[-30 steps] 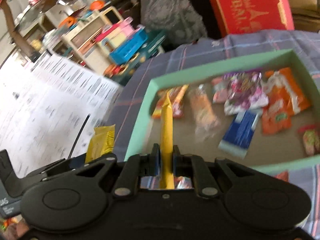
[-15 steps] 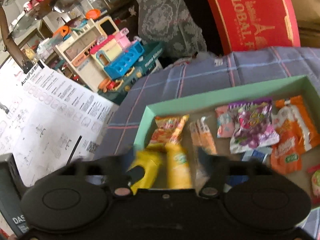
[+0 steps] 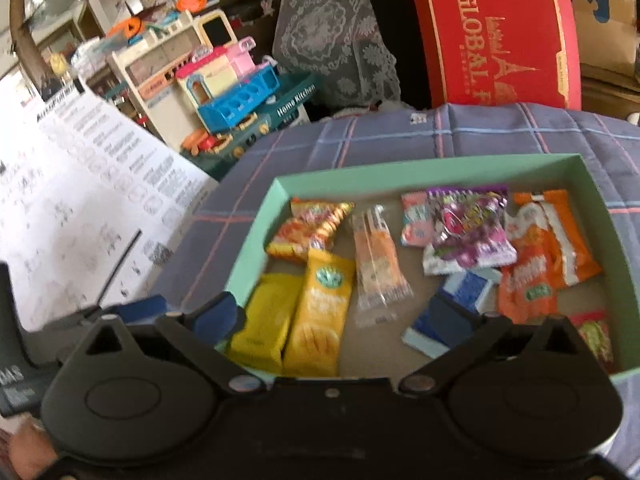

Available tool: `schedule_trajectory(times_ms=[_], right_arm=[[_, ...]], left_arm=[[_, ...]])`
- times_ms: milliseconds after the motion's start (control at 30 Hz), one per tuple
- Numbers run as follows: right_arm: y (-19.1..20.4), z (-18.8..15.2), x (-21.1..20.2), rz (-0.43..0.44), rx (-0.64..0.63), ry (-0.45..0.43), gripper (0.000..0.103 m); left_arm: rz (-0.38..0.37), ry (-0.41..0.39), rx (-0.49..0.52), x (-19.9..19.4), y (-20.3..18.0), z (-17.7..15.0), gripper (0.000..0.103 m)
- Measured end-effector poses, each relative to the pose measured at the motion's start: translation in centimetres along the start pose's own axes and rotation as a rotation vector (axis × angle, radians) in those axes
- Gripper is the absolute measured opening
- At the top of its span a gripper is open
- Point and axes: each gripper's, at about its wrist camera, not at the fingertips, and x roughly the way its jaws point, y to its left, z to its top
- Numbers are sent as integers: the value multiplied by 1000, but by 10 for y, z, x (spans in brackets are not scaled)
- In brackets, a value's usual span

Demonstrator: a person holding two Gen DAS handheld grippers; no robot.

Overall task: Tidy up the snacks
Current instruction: 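Lower both yellow bars into the green tray and open both tools, then grasp the pink-patterned pastry with the right tool while the left tool grasps the Skittles bag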

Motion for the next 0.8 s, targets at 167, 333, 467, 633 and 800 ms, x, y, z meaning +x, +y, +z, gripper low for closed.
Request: schedule_trajectory(times_ms=[167, 333, 467, 633, 800], right_arm=[[12, -19, -19, -133, -95, -19, 103], [18, -46, -40, -269, -213, -130, 103], [18, -61, -53, -268, -271, -146, 103], [7, -74, -50, -257, -267, -46, 103], [-15, -83, -52, -199, -135, -2, 103]], left_arm=[[0, 16, 27, -16, -6, -17, 103], [-2, 35, 32, -30, -6, -38, 103], [3, 63, 36, -35, -6, -56, 103], [2, 93, 48, -39, -8, -75, 103], [-30, 137, 53, -46, -10, -94, 103]])
